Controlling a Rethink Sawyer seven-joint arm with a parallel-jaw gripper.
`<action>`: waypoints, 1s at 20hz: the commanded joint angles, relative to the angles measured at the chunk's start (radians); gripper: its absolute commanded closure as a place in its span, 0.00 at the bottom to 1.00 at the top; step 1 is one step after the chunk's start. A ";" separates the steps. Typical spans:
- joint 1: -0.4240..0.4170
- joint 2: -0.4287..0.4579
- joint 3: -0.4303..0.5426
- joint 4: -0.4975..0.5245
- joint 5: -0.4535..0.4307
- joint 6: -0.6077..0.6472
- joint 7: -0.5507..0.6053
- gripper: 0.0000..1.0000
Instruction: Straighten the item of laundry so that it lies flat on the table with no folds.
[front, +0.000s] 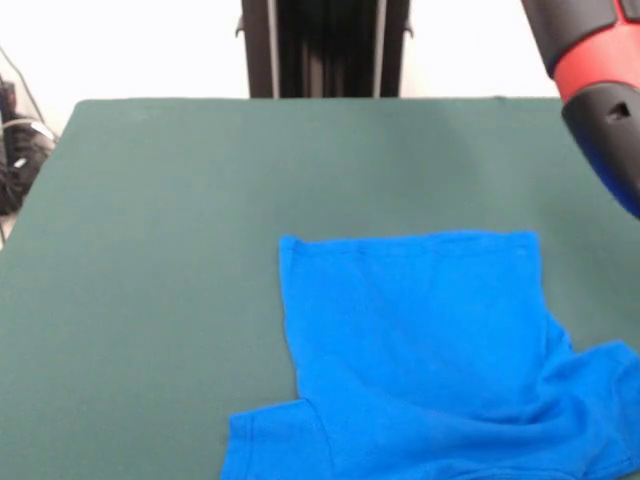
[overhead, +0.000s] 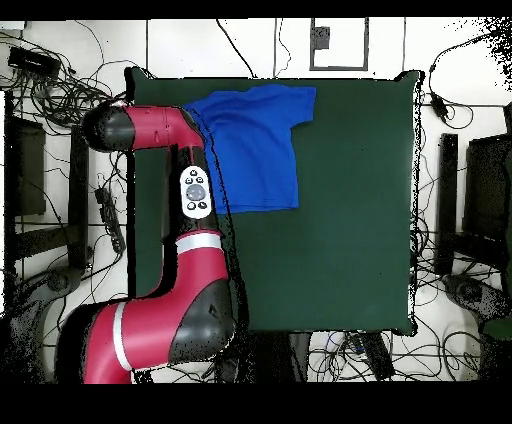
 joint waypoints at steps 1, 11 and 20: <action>-0.045 0.069 -0.052 0.018 -0.033 0.262 0.069 0.00; -0.055 0.015 -0.157 -0.009 -0.082 0.257 0.117 0.00; -0.129 -0.019 -0.210 -0.134 -0.093 0.397 0.043 0.00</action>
